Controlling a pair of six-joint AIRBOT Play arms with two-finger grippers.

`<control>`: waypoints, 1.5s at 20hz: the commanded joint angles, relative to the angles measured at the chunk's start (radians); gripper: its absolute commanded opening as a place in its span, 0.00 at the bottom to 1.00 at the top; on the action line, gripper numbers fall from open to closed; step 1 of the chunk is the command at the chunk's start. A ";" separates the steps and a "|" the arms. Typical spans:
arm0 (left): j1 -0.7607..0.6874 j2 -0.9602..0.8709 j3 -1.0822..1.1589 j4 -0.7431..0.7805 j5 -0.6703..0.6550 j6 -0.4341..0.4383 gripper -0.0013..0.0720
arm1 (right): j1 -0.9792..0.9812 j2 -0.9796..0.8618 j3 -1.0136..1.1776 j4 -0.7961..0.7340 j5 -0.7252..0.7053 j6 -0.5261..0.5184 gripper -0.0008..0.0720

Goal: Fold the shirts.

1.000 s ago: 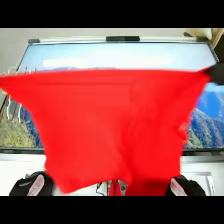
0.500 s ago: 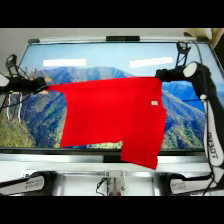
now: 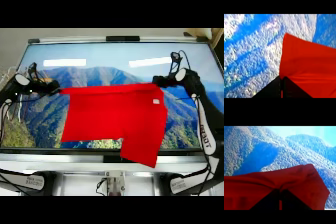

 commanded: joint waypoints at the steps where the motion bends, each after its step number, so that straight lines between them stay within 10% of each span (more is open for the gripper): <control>1: -0.003 -0.004 -0.003 -0.002 -0.314 0.093 0.06 | -0.011 0.068 -0.002 -0.076 0.322 -0.034 0.11; 24: 0.022 -0.053 -0.092 -0.032 -0.227 0.082 0.06 | -0.001 0.038 -0.160 -0.099 0.313 0.101 0.21; 25: 0.013 -0.061 -0.092 -0.048 -0.243 0.083 0.13 | -0.001 0.042 -0.158 -0.096 0.318 0.100 0.49; 26: 0.010 -0.061 -0.092 -0.055 -0.259 0.082 0.42 | -0.001 0.053 -0.149 -0.098 0.340 0.091 0.67; 27: 0.014 -0.058 -0.082 -0.053 -0.298 0.083 0.70 | -0.004 0.074 -0.130 -0.119 0.375 0.080 0.67; 30: 0.072 -0.038 -0.021 -0.042 -0.503 0.099 0.73 | -0.025 0.171 -0.076 -0.266 0.515 0.049 0.67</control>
